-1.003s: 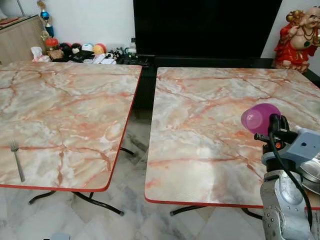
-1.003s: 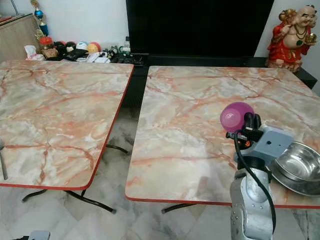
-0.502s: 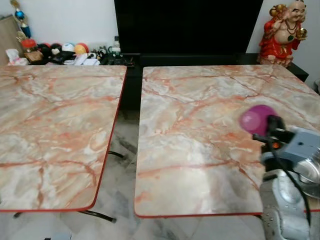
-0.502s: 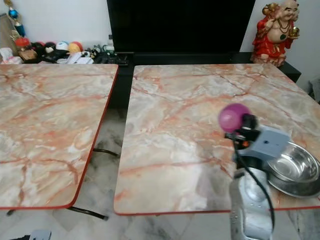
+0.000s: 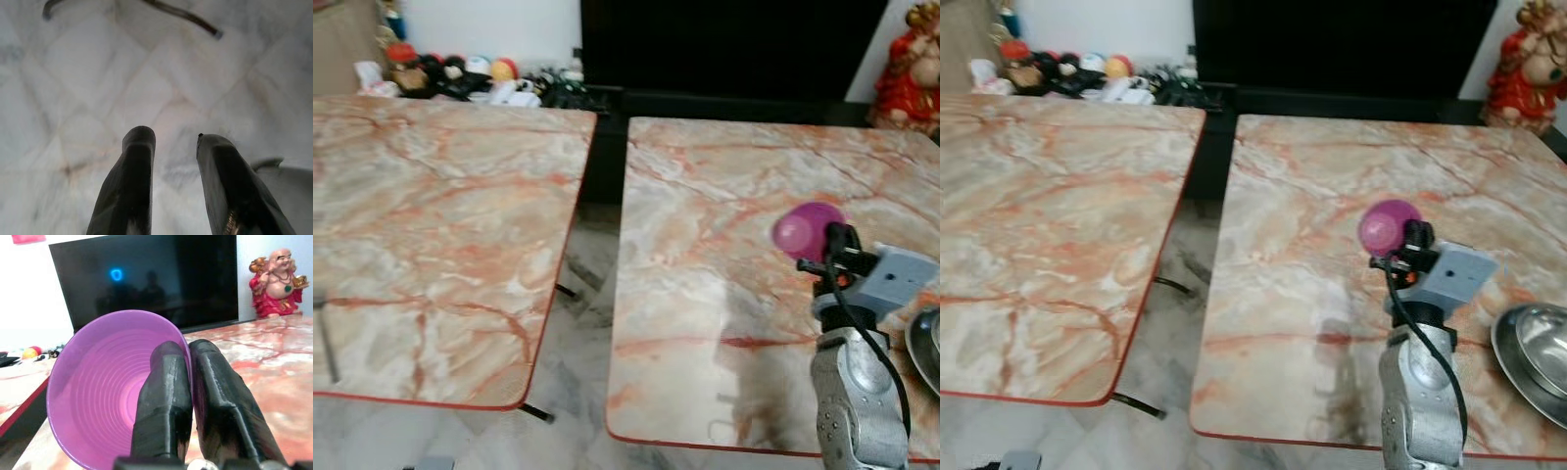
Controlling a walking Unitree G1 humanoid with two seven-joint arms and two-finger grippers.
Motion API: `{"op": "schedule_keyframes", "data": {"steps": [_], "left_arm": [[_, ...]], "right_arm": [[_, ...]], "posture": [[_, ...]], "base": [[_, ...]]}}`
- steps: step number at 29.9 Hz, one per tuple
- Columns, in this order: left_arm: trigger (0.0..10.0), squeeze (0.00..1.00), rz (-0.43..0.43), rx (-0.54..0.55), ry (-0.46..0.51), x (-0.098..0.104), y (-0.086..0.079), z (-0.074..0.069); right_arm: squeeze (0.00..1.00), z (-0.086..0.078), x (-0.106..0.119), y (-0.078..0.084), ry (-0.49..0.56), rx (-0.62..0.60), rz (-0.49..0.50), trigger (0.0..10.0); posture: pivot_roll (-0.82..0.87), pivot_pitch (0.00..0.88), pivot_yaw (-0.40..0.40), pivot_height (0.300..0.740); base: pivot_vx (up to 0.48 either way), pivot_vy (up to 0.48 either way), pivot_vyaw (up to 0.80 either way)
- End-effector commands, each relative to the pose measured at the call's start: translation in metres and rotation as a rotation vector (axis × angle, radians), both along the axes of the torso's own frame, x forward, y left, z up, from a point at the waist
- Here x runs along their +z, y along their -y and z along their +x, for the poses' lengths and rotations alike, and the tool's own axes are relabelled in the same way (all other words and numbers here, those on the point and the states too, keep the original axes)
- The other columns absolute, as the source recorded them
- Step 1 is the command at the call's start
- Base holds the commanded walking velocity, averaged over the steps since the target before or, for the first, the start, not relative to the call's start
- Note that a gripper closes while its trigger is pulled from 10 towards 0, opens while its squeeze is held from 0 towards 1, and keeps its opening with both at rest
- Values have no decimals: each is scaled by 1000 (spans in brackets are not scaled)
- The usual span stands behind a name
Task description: Setting the table
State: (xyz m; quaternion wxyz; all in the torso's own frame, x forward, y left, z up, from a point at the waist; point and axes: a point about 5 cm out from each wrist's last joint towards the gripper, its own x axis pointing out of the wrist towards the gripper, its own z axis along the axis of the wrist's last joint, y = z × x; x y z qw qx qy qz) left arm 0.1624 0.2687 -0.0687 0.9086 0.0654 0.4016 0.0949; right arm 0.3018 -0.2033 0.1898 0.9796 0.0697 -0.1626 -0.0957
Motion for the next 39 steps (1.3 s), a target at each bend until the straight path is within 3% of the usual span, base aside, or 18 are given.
{"op": "schedule_keyframes", "data": {"steps": [1, 11, 28, 39], "left_arm": [[10000, 0, -1, 2, -12, -1, 1, -1], [10000, 0, -4, 6, -6, -1, 1, -1], [10000, 0, -11, 2, -9, -2, 5, -1], [10000, 0, -7, -5, -3, -2, 5, 0]], "right_arm": [[0, -1, 1, 4, 2, -18, 2, 10000], [0, 1, 2, 5, 4, -16, 0, 10000], [0, 1, 1, 3, -1, -7, -8, 10000], [0, 2, 2, 2, 1, -2, -12, 10000]], "posture": [[-48, 95, -16, 740], [-44, 94, -14, 740], [-41, 94, -21, 740], [-40, 93, -22, 740]], "base": [[0, -259, 0], [124, -251, 0], [29, 0, 0], [89, -386, 0]]}}
